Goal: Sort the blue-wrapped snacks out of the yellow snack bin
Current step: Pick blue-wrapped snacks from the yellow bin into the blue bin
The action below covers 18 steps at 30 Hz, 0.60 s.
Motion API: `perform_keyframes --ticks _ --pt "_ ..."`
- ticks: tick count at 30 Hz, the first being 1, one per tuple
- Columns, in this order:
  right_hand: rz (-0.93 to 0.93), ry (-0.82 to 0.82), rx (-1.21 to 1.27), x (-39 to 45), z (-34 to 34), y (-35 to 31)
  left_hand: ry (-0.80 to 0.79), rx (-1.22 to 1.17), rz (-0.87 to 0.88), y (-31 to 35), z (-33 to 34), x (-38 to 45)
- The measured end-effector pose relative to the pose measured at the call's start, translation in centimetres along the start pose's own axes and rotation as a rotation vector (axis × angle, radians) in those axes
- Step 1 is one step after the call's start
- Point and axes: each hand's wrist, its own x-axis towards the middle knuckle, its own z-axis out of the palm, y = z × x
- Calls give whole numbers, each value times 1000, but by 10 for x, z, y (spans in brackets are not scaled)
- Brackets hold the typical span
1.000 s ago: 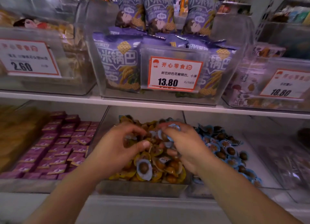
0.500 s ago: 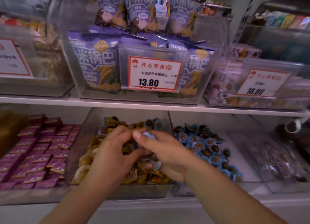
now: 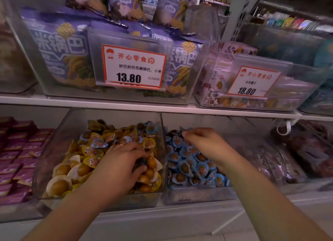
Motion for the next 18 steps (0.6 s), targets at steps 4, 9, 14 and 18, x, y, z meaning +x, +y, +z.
perform_keyframes --ticks 4,9,14,18 --pt "-345 150 -89 3 21 -10 90 -85 -25 -1 -5 -1" --pt "-699 -46 -491 -4 58 -24 376 -309 -233 -23 -25 -8" --pt "-758 -183 -1052 -3 97 -27 593 -835 -509 -48 -39 -15" --pt "-780 -136 -1052 4 106 -32 644 -969 -684 -52 -48 -20"
